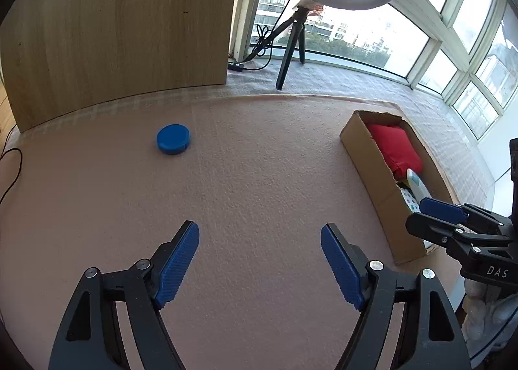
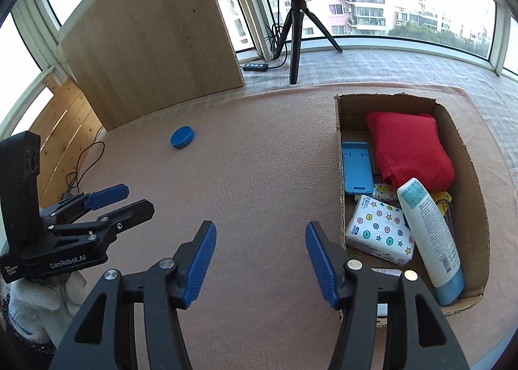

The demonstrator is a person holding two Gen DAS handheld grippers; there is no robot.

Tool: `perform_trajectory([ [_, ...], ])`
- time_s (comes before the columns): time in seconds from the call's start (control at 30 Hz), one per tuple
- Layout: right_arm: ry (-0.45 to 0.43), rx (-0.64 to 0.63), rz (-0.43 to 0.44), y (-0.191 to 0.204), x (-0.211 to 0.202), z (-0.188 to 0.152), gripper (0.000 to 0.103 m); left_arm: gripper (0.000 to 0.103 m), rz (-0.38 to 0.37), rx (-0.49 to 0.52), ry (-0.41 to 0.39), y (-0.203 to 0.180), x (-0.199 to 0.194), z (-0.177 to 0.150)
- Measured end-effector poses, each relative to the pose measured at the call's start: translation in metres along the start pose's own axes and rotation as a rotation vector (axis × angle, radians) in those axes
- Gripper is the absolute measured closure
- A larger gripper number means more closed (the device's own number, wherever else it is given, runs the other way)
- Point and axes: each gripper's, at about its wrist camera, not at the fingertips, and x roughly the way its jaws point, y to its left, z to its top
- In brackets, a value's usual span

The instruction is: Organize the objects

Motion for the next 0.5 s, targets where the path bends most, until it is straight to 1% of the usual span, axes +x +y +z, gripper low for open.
perform_trajectory([
  [0.17, -0.017, -0.004, -0.016, 0.02, -0.003, -0.001, 0.044, 0.018, 0.052, -0.058, -0.015, 0.035, -0.008, 0.006],
  [0.3, -0.024, 0.004, -0.035, 0.026, -0.005, 0.0, 0.04, 0.018, 0.077, -0.091, -0.025, 0.056, -0.007, 0.011],
  [0.4, -0.022, 0.015, -0.046, 0.028, -0.005, -0.001, 0.038, 0.017, 0.088, -0.117, -0.017, 0.069, 0.0, 0.016],
  [0.5, -0.015, 0.024, -0.053, 0.029, -0.004, -0.002, 0.037, 0.017, 0.082, -0.168, -0.023, 0.084, 0.007, 0.022],
])
